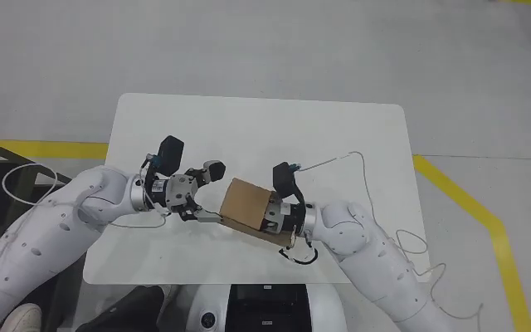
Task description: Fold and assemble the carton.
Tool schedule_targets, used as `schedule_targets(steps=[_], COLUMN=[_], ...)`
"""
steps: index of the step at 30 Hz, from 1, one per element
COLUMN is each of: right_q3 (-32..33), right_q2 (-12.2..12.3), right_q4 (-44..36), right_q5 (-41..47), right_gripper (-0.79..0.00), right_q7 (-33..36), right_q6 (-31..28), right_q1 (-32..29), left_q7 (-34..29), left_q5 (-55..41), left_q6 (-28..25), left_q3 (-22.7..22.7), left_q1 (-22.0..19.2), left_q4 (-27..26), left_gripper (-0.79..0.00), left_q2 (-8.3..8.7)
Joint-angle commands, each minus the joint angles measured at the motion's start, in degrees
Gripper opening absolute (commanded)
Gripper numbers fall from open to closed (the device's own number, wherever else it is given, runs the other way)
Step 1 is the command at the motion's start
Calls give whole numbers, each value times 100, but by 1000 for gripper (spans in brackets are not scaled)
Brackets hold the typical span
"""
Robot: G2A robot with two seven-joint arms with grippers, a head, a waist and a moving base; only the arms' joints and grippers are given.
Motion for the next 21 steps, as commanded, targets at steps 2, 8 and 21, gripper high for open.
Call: schedule_targets(steps=[2,8,21], right_q3=[-40,-44,-47], right_q2=[4,18,20], right_q4=[122,184,145], right_q5=[596,926,1055], right_gripper=[-785,-785,-785], right_q7=[254,485,399], right_q6=[-71,-53,59], right_q1=[132,213,186], left_q7=[784,784,767], left_q5=[563,563,545], left_q6=[0,0,107], left_q3=[23,23,7], left_q1=[0,0,22], left_q4=[85,85,40], left_gripper=[0,0,0], left_q2=[15,15,0])
